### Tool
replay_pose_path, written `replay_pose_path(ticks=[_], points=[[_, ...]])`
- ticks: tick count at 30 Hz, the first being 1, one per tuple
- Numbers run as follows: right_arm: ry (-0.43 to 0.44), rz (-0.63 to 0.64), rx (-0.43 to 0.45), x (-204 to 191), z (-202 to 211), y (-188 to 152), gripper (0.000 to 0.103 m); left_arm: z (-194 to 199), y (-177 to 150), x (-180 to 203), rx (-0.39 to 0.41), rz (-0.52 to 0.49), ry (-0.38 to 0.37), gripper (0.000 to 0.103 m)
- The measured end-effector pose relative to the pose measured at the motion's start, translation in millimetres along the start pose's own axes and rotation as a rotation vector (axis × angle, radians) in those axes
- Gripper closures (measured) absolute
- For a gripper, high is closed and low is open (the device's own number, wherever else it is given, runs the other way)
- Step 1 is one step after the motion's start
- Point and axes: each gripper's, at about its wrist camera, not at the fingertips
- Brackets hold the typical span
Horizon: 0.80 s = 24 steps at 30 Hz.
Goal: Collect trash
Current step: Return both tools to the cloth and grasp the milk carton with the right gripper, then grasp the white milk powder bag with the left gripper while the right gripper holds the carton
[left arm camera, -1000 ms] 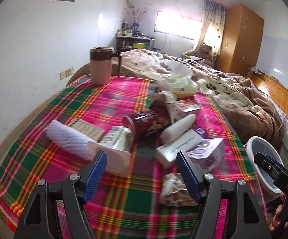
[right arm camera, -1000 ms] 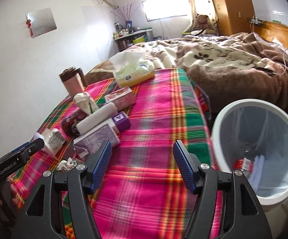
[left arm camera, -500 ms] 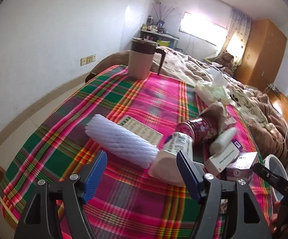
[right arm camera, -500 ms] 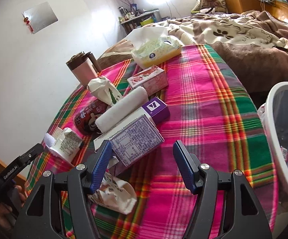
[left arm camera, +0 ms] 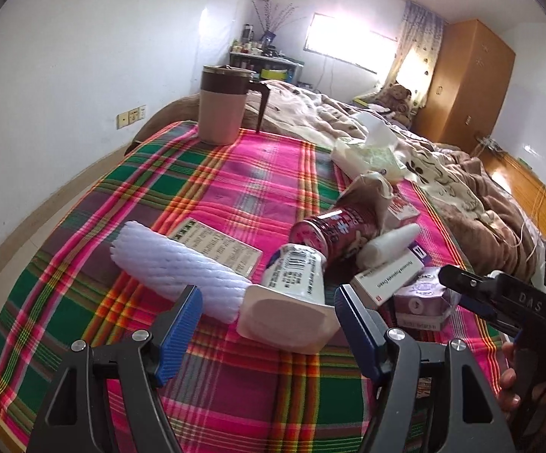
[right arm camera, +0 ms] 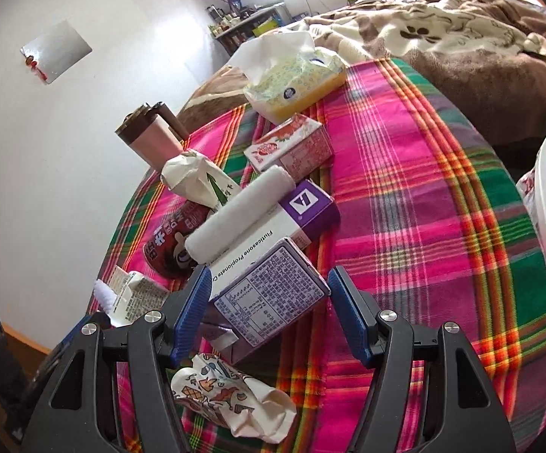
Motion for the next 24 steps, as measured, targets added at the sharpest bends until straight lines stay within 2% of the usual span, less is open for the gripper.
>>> replay_pose_path(ticks=[6,10,16,24], points=[[0.003,-0.034,-0.025,1,-7,-3,0.037,-6,-3,15,-0.016,-0.057,-0.012,0.028],[-0.001,-0.017,0.002,0,-1,-3,0.051,-10,-5,23,-0.03,-0.092,-0.022,0.028],[-0.027,0.024,0.046,1,13,-1,0.054,-21,-4,31,-0.053,-0.113,-0.024,0.028],[-0.202,0.198,0.118,0,31,1,0.055,-33,-3,37,-0.07,-0.115,-0.015,0.028]])
Point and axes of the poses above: each gripper's, at about its wrist camera, not at the fingertips, and z roughly against the way its jaws point, x to its right, y to its top, and after that the axes turned 3 degrees about z, right-handed
